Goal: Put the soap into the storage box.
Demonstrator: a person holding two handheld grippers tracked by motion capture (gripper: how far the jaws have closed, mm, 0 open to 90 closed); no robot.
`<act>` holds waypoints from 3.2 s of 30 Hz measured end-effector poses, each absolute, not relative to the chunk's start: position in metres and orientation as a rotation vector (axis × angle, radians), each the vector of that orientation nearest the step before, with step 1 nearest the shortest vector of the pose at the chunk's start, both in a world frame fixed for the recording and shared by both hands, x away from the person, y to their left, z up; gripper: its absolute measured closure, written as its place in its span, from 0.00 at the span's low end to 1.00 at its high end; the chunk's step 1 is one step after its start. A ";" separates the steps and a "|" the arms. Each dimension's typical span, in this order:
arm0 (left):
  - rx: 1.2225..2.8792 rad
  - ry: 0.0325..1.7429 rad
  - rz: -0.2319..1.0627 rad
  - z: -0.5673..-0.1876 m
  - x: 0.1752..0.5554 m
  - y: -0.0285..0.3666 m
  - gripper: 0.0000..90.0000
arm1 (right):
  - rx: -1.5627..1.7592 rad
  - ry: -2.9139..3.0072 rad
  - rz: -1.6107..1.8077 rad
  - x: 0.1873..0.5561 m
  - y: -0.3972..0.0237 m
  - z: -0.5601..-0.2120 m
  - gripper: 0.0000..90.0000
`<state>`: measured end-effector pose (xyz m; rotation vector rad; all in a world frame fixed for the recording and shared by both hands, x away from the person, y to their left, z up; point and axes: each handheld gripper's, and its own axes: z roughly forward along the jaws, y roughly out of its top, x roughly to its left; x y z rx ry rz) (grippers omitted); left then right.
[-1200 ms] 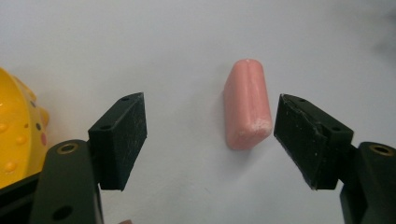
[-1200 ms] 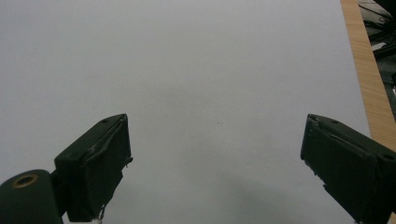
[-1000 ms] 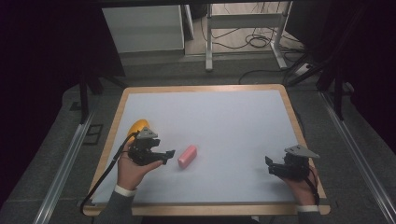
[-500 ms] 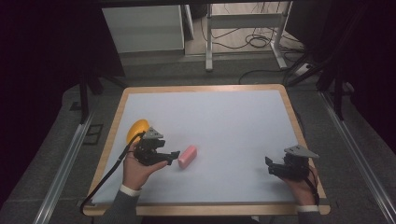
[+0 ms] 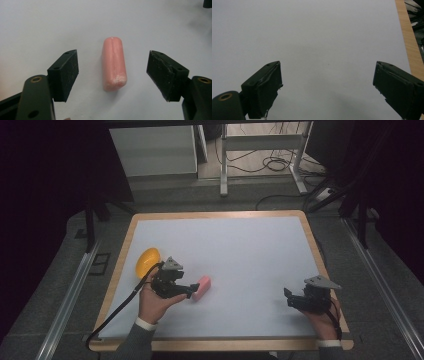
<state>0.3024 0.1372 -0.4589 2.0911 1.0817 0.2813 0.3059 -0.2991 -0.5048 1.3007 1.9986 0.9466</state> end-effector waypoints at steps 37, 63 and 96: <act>2.190 1.164 0.226 -0.492 0.332 0.102 0.35 | 1.312 2.004 0.928 0.307 -0.300 -0.508 0.09; 2.215 1.224 0.231 -0.510 0.336 0.092 0.66 | 1.311 2.003 0.924 0.308 -0.300 -0.508 0.09; 2.122 1.174 0.264 -0.478 0.327 0.120 0.67 | 1.316 1.989 0.931 0.307 -0.302 -0.507 0.09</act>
